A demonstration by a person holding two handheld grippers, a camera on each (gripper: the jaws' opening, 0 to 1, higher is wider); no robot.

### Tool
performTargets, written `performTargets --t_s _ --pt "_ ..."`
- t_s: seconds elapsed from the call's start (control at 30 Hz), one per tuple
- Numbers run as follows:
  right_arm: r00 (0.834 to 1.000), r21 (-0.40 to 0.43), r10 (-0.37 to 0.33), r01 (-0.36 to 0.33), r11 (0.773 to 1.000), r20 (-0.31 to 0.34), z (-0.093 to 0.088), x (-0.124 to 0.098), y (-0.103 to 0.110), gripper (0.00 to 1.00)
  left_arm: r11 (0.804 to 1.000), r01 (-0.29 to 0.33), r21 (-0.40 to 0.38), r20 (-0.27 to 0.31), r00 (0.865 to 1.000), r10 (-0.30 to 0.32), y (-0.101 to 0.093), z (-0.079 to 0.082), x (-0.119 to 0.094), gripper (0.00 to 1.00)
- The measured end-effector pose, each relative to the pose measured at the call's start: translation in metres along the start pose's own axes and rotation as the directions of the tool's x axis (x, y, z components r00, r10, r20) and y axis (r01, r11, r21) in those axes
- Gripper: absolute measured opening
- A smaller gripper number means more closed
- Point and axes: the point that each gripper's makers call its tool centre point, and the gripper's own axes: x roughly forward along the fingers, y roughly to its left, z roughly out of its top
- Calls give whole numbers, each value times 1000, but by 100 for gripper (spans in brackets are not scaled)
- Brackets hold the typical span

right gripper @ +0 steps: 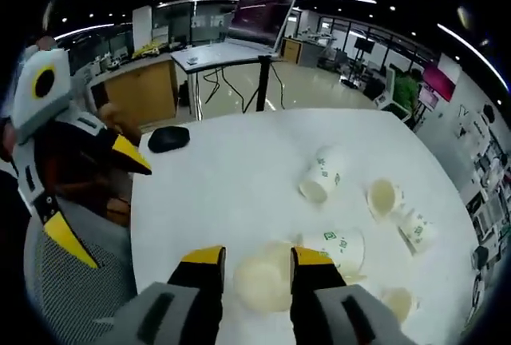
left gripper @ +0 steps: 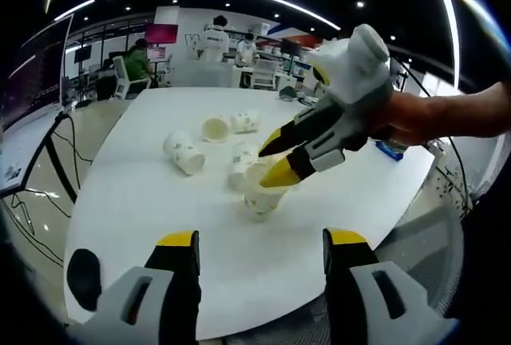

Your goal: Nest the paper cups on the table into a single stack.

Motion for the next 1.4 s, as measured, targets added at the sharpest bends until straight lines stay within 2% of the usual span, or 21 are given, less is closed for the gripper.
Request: performTargets --t_s 0.23,0.43,0.63,0.77,0.8,0.93,1.0,1.13,1.23,1.33,1.4 --pt "997 24 -68 68 997 31 1 -7 -24 32 1000 4 -8 1 1000 -4 1 0 4 61" --pt "986 49 -158 155 987 61 6 -9 -47 33 1000 8 -17 4 1000 -8 6 -2 12 61" --pt "976 85 -209 203 975 66 8 -7 -70 35 999 13 -33 1 1000 -13 7 -4 17 61" --pt "967 164 -246 232 959 72 5 -7 -92 36 999 19 -36 -6 1000 -19 8 -6 19 61" --pt "964 186 -257 241 953 71 4 -4 -106 36 999 21 -37 -9 1000 -21 8 -7 20 61" --pt "958 230 -280 260 938 60 -3 -7 -130 38 999 23 -35 -21 999 -24 9 -9 21 61" --pt "956 263 -288 263 928 61 -7 -7 -150 39 999 25 -39 -28 999 -26 13 -12 23 61" --pt "942 305 -333 307 901 37 -21 -11 -187 39 999 27 -42 -42 999 -29 13 -13 25 61" --pt "932 363 -360 320 875 45 -28 -12 -217 40 999 28 -40 -51 998 -30 15 -14 26 61" --pt "928 380 -369 325 866 47 -32 -13 -229 41 999 26 -40 -59 998 -28 19 -14 28 61" --pt "928 362 -368 325 874 55 -35 -9 -242 42 999 24 -40 -67 997 -26 20 -14 30 61"
